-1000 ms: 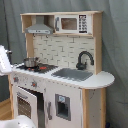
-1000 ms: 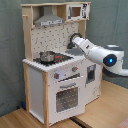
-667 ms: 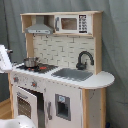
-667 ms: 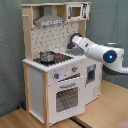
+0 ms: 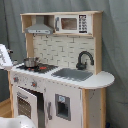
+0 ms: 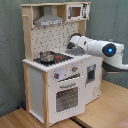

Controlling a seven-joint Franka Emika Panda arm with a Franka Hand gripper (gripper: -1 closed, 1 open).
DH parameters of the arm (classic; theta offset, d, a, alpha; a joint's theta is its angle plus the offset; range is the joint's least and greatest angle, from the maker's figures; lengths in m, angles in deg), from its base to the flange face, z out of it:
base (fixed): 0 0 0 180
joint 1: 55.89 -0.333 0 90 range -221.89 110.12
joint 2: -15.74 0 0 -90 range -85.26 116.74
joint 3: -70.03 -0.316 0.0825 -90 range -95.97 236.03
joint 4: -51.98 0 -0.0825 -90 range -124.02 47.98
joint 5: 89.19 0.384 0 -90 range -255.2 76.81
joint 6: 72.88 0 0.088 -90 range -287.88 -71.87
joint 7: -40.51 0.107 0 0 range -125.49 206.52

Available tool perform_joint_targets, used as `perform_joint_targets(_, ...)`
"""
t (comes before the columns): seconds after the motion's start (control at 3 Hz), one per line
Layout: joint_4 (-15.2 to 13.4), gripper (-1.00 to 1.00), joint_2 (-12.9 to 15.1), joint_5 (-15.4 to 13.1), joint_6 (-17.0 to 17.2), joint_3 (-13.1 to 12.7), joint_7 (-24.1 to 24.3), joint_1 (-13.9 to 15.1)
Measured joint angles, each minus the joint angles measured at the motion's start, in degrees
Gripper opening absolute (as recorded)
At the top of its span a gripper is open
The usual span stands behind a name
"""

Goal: Play with the kitchen

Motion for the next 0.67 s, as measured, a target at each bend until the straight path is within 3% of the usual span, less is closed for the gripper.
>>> perform_joint_targets(0.67, 1.43, 1.00, 3.59, 4.14, 3.95, 0.13, -11.97, -0.80)
